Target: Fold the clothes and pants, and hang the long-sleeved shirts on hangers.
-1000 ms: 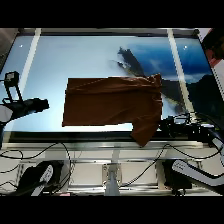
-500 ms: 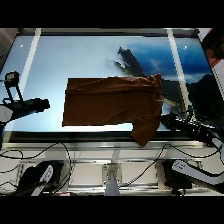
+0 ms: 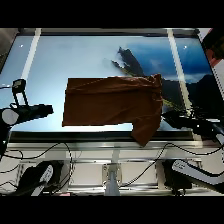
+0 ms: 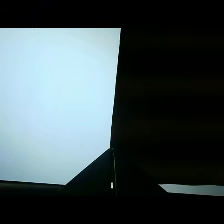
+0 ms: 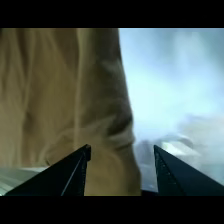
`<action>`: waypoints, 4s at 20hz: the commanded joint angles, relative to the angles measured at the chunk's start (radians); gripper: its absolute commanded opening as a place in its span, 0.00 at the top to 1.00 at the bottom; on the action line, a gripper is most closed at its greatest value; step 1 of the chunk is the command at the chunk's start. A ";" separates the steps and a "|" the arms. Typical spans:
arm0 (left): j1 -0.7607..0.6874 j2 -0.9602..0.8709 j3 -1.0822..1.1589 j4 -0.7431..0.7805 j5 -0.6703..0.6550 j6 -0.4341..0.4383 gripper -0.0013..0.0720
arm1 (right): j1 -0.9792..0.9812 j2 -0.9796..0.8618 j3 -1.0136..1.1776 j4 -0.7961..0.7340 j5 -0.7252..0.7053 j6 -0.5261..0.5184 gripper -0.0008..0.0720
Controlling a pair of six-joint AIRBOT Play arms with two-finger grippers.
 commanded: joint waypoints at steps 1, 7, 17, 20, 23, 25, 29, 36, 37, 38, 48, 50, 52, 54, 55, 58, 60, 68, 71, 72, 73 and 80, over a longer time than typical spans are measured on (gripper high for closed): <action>0.000 0.000 -0.019 0.000 0.001 0.000 0.96 | 0.001 -0.001 0.043 -0.171 0.038 0.077 0.36; 0.000 0.000 -0.019 0.000 0.001 0.000 0.96 | 0.121 -0.063 0.043 -0.156 0.065 0.099 0.40; 0.000 0.000 -0.019 0.001 0.000 0.001 0.96 | 0.128 -0.016 0.047 -0.161 0.006 0.171 0.44; 0.000 0.000 -0.019 0.004 0.000 0.001 0.96 | -0.025 0.125 0.047 -0.183 0.049 0.171 0.44; 0.000 0.002 -0.019 0.005 0.000 0.001 0.96 | -0.136 0.281 0.031 -0.347 0.133 0.206 0.44; 0.000 0.002 -0.019 0.004 0.001 0.001 0.96 | -0.163 0.377 -0.048 -0.288 0.122 0.251 0.44; 0.000 0.002 -0.019 0.005 0.002 0.002 0.96 | -0.162 0.472 -0.285 -0.125 0.098 0.246 0.44; 0.000 0.002 -0.019 0.004 0.039 0.001 0.96 | -0.162 0.475 -0.377 -0.071 0.044 0.226 0.30; 0.000 0.002 -0.019 0.004 0.039 0.001 0.96 | -0.161 0.475 -0.377 -0.078 0.043 0.231 0.30; 0.000 0.002 -0.019 0.004 0.039 0.001 0.96 | -0.161 0.472 -0.377 -0.082 0.048 0.232 0.30; 0.000 0.002 -0.019 0.003 0.038 0.001 0.96 | 0.030 0.401 -0.377 -0.076 -0.096 0.258 0.30; 0.000 0.002 -0.019 0.003 0.038 0.001 0.96 | 0.094 0.401 -0.377 -0.076 -0.188 0.324 0.33; 0.000 0.002 -0.019 0.004 0.038 0.001 0.96 | 0.120 0.401 -0.377 -0.076 -0.232 0.349 0.39; 0.000 0.002 -0.019 0.004 0.038 0.001 0.96 | 0.125 0.395 -0.377 -0.076 -0.246 0.349 0.39; 0.000 0.002 -0.019 0.004 0.039 0.001 0.96 | 0.125 0.381 -0.377 -0.076 -0.246 0.349 0.39; 0.000 0.002 -0.019 0.004 0.038 0.001 0.96 | 0.125 0.308 -0.377 -0.032 -0.244 0.289 0.39; 0.000 0.002 -0.019 0.004 0.038 0.001 0.96 | 0.125 0.262 -0.376 0.068 -0.240 0.200 0.40; 0.000 -0.005 -0.021 0.000 0.038 0.001 0.96 | 0.125 0.229 -0.376 0.129 -0.188 0.064 0.48; 0.000 -0.019 -0.045 -0.002 0.036 0.000 0.83 | 0.125 0.229 -0.375 0.131 -0.151 0.017 0.57; 0.000 -0.024 -0.060 -0.021 0.031 0.001 0.58 | 0.125 0.229 -0.375 0.129 -0.146 0.010 0.57; 0.000 -0.028 -0.078 -0.053 0.029 0.001 0.35 | 0.125 0.229 -0.375 0.128 -0.146 0.010 0.56; 0.001 -0.039 -0.203 -0.150 0.039 -0.005 0.00 | 0.125 0.229 -0.375 0.208 -0.140 -0.023 0.79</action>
